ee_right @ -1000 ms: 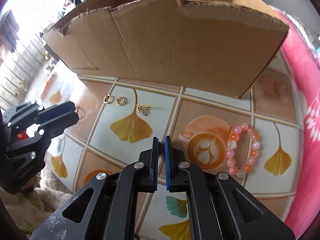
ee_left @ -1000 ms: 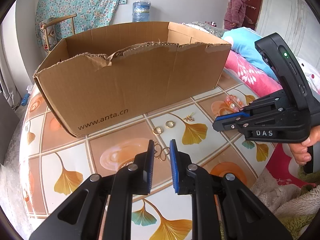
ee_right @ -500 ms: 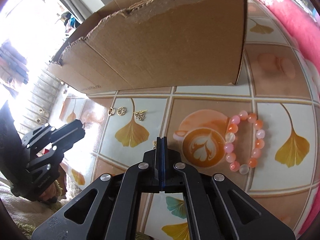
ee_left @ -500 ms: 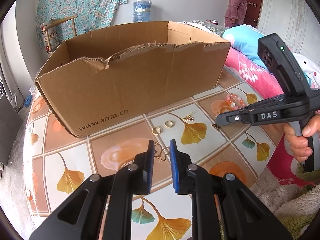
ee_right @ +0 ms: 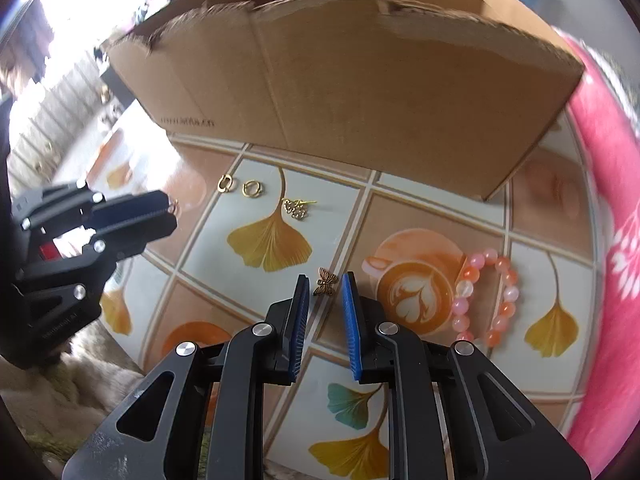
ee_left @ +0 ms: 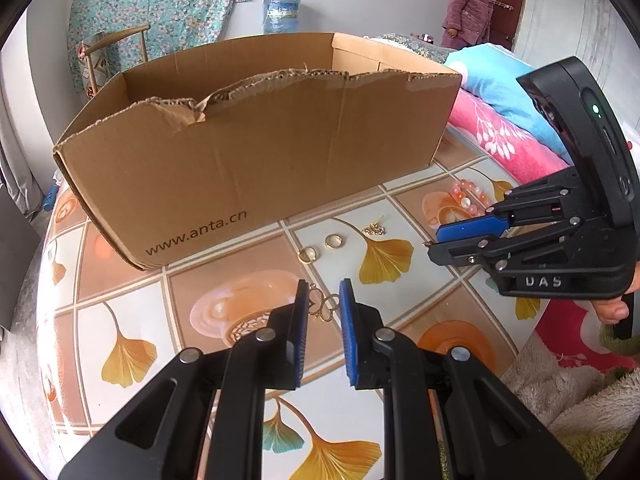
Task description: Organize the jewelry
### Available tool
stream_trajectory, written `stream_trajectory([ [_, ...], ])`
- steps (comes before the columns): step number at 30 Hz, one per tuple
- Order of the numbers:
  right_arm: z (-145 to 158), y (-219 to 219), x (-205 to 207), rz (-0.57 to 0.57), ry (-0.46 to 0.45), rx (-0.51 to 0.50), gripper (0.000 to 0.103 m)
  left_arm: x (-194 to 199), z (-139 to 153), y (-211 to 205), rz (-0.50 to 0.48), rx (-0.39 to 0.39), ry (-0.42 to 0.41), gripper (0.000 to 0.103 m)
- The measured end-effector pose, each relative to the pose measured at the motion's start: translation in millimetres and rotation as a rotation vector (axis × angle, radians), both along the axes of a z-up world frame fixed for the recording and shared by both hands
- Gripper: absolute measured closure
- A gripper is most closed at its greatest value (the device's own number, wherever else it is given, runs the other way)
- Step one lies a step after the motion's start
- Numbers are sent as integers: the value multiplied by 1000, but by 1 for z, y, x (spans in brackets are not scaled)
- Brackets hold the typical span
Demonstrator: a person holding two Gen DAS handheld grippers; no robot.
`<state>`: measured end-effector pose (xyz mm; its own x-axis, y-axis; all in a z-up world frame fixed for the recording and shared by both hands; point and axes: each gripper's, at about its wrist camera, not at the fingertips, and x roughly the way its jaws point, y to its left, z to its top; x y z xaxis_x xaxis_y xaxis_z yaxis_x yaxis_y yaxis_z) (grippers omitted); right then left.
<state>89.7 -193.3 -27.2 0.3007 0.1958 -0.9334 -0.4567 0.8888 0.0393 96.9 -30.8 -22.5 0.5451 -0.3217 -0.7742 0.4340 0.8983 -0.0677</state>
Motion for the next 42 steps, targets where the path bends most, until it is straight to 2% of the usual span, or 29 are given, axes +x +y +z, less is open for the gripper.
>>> stream_trajectory([
  [5, 2, 0, 0, 38, 4, -44, 86, 1, -1, 2, -1, -9, 4, 88],
  [7, 3, 0, -1, 46, 5, -52, 89, 1, -1, 2, -1, -11, 4, 88],
  [8, 2, 4, -2, 49, 8, -52, 95, 1, -1, 3, -1, -11, 4, 88],
  [11, 3, 7, -2, 54, 13, -55, 97, 1, -1, 3, -1, -12, 5, 88],
  [16, 0, 6, 2, 23, 41, 10, 98, 1, -1, 3, 0, -10, 3, 88],
  [25, 5, -38, 16, -44, 115, 167, 103, 0, 1, 1, 3, 3, -4, 88],
  [32, 10, -53, 22, -74, 113, 202, 101, -2, 2, 0, 5, 10, -6, 88],
  [34, 14, -51, 19, -72, 87, 183, 98, -2, 2, 0, 2, 8, -3, 88],
  [36, 22, -49, 16, -57, 58, 142, 88, -2, 1, -1, -3, 5, 2, 88],
  [42, 19, -24, 4, 22, -36, -31, 91, -1, 0, -2, -14, 6, 4, 88],
])
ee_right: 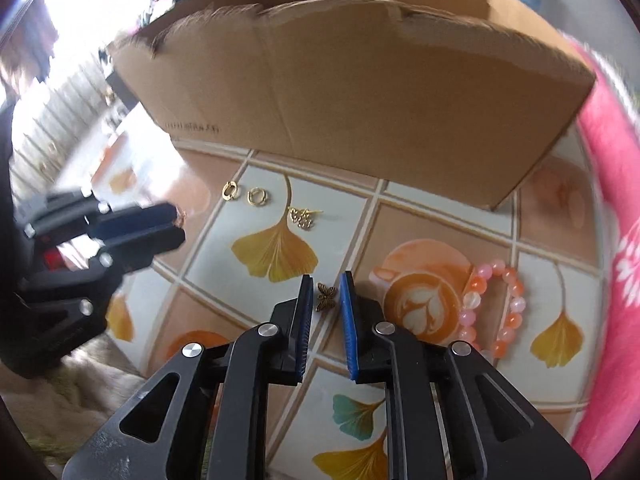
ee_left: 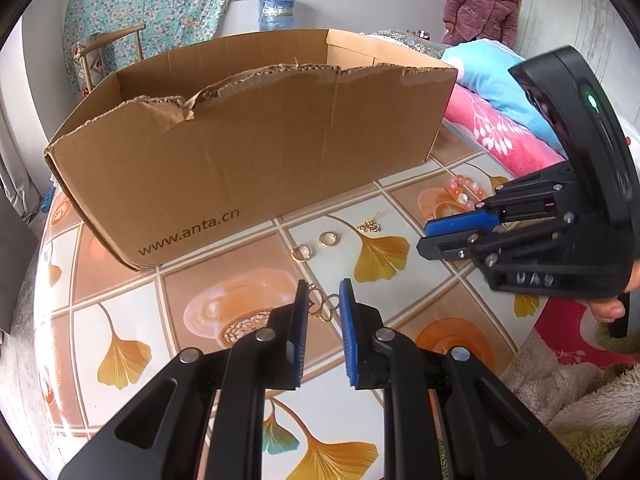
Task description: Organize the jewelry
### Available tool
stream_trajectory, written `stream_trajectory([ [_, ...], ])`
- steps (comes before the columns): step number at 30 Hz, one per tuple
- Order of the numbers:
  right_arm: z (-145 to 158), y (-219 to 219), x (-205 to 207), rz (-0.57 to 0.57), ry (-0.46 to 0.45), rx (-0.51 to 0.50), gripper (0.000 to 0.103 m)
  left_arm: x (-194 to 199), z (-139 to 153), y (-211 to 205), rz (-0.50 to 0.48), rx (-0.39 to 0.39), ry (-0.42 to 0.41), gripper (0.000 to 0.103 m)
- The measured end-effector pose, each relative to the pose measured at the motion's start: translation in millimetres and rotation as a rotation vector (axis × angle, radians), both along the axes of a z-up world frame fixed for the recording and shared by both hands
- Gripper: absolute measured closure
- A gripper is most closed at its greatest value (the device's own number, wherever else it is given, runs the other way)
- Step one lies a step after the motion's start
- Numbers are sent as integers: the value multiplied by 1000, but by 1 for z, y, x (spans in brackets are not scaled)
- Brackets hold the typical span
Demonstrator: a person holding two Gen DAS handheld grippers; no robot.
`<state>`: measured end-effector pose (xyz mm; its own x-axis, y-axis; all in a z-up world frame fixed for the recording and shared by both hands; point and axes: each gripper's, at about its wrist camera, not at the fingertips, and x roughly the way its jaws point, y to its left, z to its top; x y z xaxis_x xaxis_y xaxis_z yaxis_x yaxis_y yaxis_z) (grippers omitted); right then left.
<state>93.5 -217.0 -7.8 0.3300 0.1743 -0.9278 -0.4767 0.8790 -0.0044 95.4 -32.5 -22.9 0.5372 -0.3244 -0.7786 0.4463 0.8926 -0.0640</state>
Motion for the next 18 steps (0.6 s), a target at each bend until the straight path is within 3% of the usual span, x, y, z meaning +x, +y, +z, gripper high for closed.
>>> stream_trajectory([
  [5, 2, -4, 3, 1, 15, 3, 99, 1, -1, 0, 1, -3, 0, 88],
  [18, 14, -49, 33, -56, 74, 142, 99, 1, 2, 1, 8, -4, -7, 88],
])
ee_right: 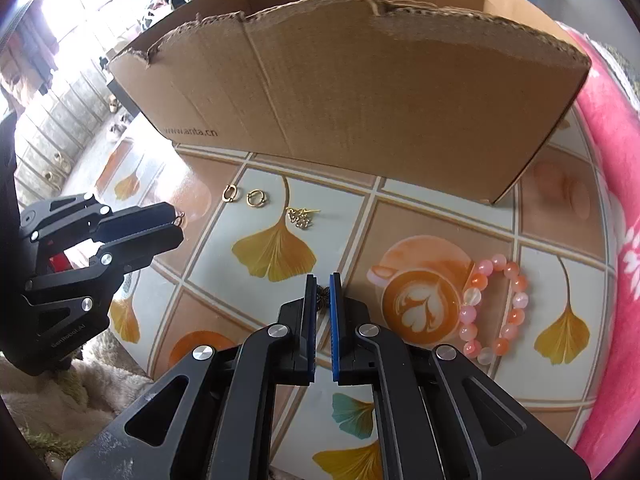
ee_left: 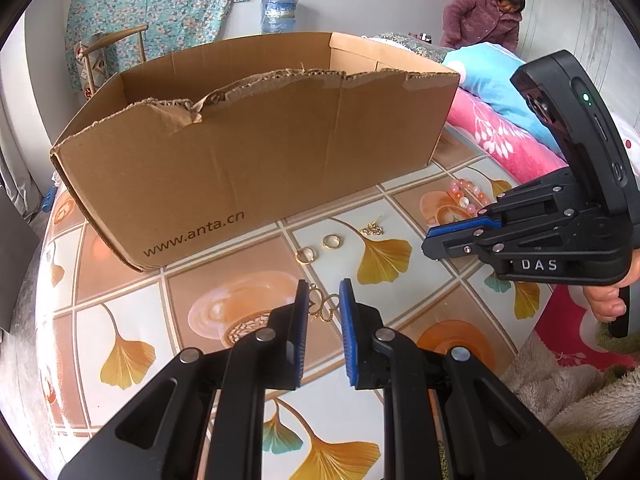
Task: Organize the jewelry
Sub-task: 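Carry the held gold pieces with both grippers over the box, then open both grippers to drop the gold pieces into the box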
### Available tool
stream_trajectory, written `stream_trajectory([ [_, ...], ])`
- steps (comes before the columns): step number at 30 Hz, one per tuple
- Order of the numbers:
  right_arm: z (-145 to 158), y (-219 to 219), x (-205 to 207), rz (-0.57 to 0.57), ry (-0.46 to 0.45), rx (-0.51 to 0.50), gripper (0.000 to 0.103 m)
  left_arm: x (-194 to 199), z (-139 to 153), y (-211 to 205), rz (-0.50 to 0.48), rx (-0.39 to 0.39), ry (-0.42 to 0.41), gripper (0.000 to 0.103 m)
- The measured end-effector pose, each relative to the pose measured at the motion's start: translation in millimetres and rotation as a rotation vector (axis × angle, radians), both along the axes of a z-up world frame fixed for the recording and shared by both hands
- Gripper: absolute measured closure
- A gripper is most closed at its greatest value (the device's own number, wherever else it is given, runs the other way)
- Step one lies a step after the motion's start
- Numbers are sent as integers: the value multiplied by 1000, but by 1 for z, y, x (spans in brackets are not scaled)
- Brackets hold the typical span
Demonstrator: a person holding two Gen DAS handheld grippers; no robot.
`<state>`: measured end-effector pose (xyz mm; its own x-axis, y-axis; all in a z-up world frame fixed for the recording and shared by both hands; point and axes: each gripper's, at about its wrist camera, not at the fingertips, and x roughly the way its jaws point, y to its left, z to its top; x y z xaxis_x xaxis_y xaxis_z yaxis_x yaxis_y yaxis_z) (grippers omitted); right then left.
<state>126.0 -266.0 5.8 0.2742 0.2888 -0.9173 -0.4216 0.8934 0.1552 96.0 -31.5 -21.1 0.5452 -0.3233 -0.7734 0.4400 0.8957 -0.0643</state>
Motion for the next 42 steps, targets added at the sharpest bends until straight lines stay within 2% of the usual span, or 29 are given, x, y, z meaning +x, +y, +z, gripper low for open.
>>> stream_trajectory([
  [5, 20, -14, 4, -23, -20, 30, 99, -3, 3, 0, 2, 4, -10, 88],
  [11, 55, -27, -3, -23, -83, 69, 99, -12, 21, 3, -3, 3, -50, 88],
  [15, 87, -31, -8, -2, -144, 122, 99, -20, 46, 7, -13, -13, -87, 88],
  [20, 134, -21, -10, 61, -270, 195, 99, -20, 93, 18, -41, -89, -158, 88],
  [24, 165, -10, 14, 117, -358, 253, 99, 1, 130, 26, -59, -104, -237, 88],
  [27, 159, 1, 48, 146, -337, 248, 99, 36, 139, 29, -52, -62, -250, 88],
  [29, 145, 10, 74, 161, -264, 249, 99, 64, 134, 32, -48, -42, -203, 88],
  [31, 123, 17, 106, 167, -164, 225, 99, 104, 120, 32, -52, -46, -96, 88],
  [34, 102, 36, 136, 175, -61, 160, 99, 151, 94, 33, -56, -53, 76, 88],
  [39, 72, 56, 155, 184, 34, 46, 99, 204, 59, 28, -73, -39, 296, 88],
  [42, 65, 59, 157, 175, 57, 27, 98, 222, 43, 29, -55, -7, 378, 88],
])
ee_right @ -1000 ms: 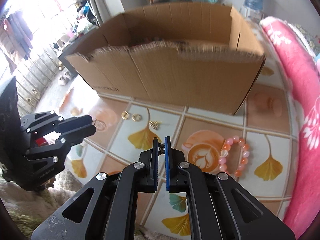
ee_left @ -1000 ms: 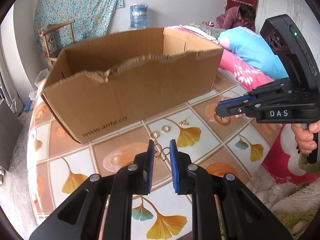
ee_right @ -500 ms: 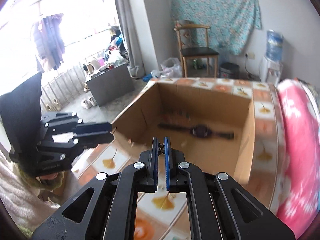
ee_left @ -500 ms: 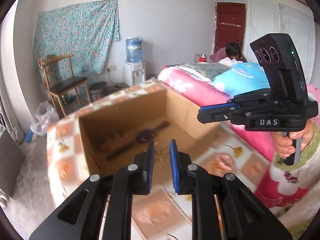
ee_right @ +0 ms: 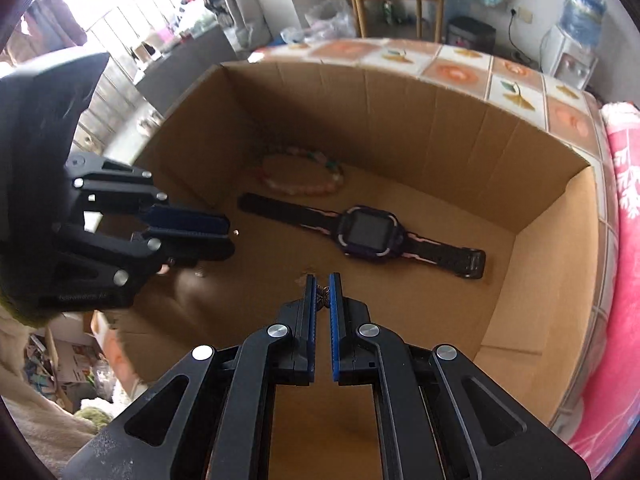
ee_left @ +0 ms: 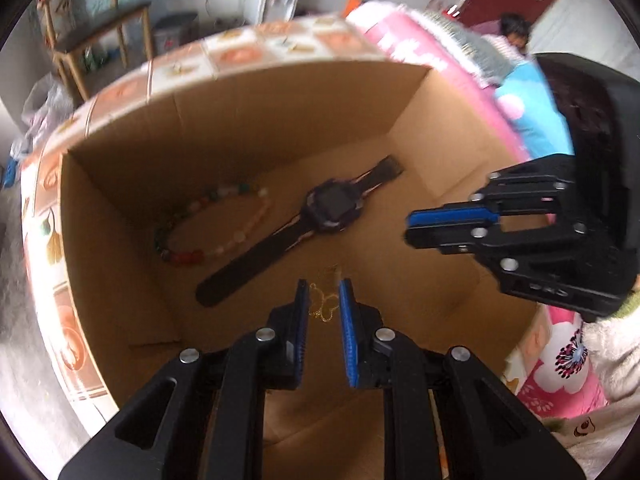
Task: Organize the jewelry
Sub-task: 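Open both grippers to drop the gold pieces into the box, then move both open grippers back toward the gold hoop rings on the table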
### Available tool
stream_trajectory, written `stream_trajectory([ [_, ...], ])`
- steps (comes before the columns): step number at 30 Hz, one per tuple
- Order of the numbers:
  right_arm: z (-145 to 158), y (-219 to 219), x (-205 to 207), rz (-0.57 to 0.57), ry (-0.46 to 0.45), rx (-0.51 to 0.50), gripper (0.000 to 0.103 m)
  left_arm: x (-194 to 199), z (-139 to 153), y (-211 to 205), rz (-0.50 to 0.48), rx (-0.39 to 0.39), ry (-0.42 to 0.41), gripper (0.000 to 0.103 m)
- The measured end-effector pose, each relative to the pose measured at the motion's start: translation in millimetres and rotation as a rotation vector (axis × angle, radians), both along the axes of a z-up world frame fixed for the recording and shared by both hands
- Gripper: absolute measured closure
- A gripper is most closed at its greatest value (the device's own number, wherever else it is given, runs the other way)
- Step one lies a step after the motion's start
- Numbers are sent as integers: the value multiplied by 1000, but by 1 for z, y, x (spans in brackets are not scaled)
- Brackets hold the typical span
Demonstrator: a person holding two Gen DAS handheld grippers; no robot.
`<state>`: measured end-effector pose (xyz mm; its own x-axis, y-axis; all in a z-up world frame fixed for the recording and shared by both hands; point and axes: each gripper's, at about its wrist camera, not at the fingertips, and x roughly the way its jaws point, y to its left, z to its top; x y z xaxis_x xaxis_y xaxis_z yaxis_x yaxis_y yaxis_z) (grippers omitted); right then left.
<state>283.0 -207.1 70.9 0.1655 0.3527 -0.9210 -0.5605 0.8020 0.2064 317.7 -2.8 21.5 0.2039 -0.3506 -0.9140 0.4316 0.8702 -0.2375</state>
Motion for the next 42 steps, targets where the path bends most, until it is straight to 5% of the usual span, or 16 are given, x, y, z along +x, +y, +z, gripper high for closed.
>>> stream_trajectory([
  [10, 5, -17, 3, -58, -5, 50, 94, 10, -6, 5, 26, 14, 43, 82],
  [22, 64, -43, -19, -129, -161, 152, 56, -13, 49, 27, 104, -82, -88, 64],
  [32, 104, -73, -109, -177, -273, 330, 49, -115, 110, 56, 157, -163, -307, 35],
  [42, 61, -81, -182, -242, -250, 325, 44, -209, 69, 49, 197, -194, -356, 16],
])
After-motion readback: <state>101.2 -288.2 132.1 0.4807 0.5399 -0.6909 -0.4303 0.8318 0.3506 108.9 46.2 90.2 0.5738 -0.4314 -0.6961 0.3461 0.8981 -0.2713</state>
